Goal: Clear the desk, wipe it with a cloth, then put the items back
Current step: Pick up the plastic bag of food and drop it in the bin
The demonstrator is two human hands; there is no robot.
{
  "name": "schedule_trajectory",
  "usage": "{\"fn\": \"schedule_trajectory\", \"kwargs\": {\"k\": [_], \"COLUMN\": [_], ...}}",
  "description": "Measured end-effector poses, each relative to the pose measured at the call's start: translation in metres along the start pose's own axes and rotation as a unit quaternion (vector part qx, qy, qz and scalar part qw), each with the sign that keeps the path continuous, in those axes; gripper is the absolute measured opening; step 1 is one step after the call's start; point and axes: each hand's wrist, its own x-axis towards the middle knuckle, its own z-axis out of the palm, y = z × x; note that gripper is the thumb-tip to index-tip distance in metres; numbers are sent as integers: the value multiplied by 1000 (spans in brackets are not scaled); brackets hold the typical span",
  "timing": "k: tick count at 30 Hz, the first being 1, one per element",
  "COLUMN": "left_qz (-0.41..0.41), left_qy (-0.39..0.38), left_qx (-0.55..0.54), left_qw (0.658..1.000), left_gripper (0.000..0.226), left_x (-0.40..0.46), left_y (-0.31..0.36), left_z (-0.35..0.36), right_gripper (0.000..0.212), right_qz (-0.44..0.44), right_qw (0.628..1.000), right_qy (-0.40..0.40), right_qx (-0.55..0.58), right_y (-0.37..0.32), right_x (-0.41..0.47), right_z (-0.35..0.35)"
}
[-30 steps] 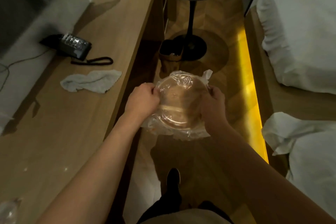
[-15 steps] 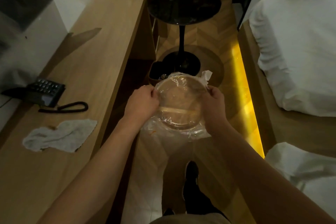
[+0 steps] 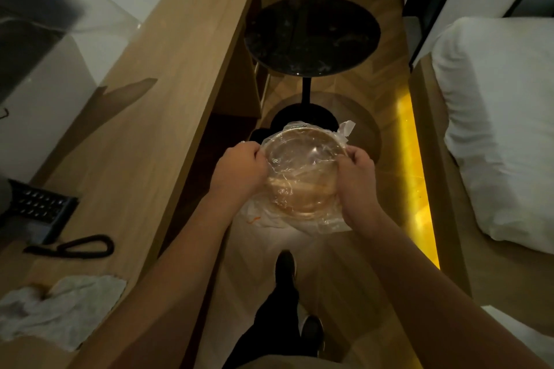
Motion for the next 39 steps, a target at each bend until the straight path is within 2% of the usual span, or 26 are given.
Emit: {"fn": "schedule_trajectory", "kwargs": {"k": [12, 20, 31, 39], "left_qz": [8, 4, -68, -153], "left_qy": [-18, -53, -11, 12], "left_qx": [2, -5, -1, -29], "left_qw": [1000, 999, 998, 988], "left_gripper": [28, 28, 28, 29], "left_x": [209, 306, 420, 461], "left_y": [16, 49, 83, 28], "left_z": [7, 26, 37, 30], "right_gripper": [28, 28, 32, 29], "right_qz": [34, 58, 45, 53], "right_qw": [999, 997, 996, 986], "right_qy": [27, 42, -32, -106], "right_qx": [-21, -24, -71, -115], "right_y": [-64, -89, -132, -144], "right_x": [174, 272, 407, 446], "right_z": [68, 79, 108, 180]}}
